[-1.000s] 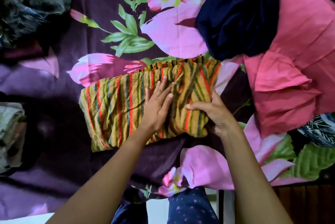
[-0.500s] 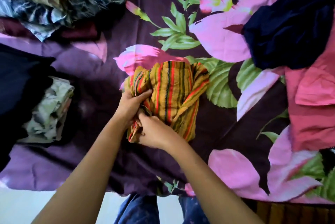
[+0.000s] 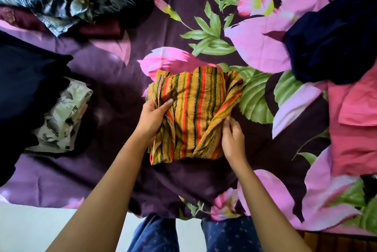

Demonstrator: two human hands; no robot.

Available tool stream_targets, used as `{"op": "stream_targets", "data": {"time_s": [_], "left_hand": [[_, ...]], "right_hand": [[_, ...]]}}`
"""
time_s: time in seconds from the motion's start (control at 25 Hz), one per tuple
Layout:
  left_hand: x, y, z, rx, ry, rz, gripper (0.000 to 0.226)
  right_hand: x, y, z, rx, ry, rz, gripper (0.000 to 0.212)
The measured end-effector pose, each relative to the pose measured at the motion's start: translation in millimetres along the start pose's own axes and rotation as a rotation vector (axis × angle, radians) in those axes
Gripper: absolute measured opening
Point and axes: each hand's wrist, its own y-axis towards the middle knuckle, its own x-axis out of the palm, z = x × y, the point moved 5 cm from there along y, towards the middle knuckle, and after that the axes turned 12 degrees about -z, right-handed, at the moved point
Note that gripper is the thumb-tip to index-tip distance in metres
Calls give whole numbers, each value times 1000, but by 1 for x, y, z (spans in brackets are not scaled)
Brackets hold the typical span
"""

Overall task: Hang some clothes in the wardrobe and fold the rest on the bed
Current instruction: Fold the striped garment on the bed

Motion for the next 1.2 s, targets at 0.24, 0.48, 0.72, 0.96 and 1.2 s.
{"op": "stream_targets", "data": {"time_s": [0.24,0.48,0.72,0.96,1.2], "left_hand": [[42,-11,32,77,40,-145,24],[191,-23,36,-183,189,-660,18],[158,-15,-34,-193,-78,33,15],[134,-53,-99,-645,-394,404,7],[160,-57,-103,-784,-665,392,43]], "right_hand": [[10,19,-17,-92,558,-237,75],[-76,22,7,-248,1273,-198,79],[-158,2,35,-142,399,565,20],[-92,36,-76,-369,-582,-59,44],[-33,90,-90,-345,-1243,-468,113]]}}
